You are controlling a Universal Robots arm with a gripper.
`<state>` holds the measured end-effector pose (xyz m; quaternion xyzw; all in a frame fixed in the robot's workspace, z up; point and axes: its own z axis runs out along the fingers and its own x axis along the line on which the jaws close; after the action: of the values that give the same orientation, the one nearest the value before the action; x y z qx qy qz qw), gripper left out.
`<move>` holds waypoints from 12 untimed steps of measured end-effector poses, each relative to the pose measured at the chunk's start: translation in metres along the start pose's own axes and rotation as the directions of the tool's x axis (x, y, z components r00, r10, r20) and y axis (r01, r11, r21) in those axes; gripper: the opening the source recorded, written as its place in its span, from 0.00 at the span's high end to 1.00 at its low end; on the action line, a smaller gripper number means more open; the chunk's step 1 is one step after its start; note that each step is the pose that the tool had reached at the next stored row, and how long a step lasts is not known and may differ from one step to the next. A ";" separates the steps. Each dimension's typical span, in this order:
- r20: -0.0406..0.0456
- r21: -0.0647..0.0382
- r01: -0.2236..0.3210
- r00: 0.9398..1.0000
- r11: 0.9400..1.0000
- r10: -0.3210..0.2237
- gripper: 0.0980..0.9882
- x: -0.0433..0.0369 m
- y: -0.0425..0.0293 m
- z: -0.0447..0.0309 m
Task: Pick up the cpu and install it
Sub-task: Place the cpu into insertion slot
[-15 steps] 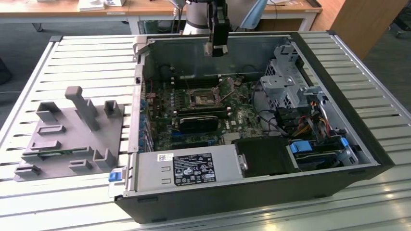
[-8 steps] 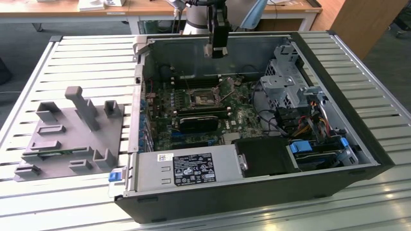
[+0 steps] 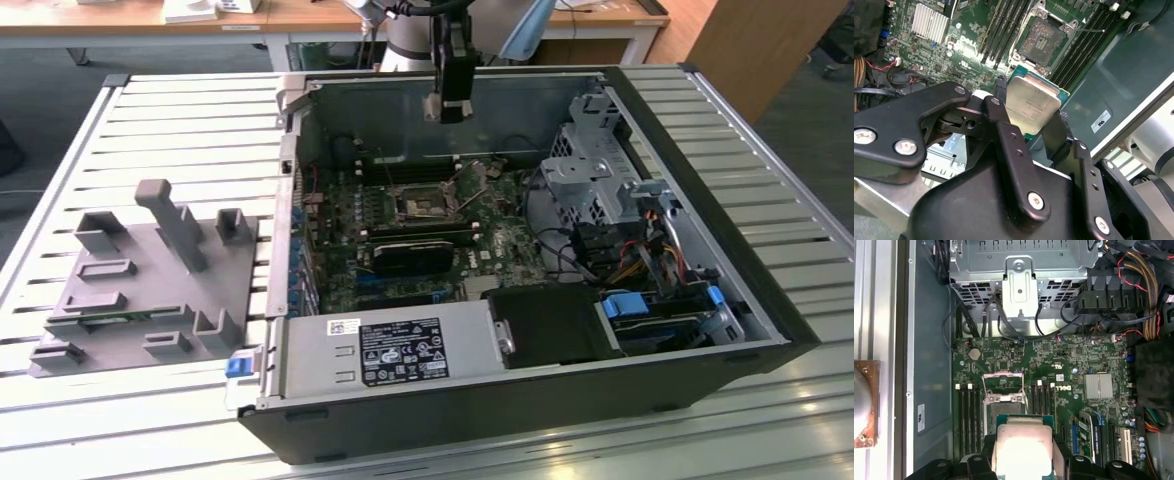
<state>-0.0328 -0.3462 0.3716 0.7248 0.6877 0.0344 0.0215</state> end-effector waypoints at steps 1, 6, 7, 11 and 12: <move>0.000 0.000 0.000 1.000 1.000 0.000 0.51 0.0000 0.0000 0.0003; 0.000 0.000 0.000 1.000 1.000 0.000 0.51 -0.0001 -0.0002 0.0023; 0.000 0.000 0.000 1.000 1.000 0.000 0.51 -0.0001 -0.0002 0.0027; 0.000 0.000 0.000 1.000 1.000 0.000 0.51 -0.0001 -0.0004 0.0046; 0.000 0.000 0.000 1.000 1.000 0.000 0.51 -0.0001 -0.0004 0.0050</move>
<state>-0.0328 -0.3462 0.3666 0.7248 0.6878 0.0344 0.0215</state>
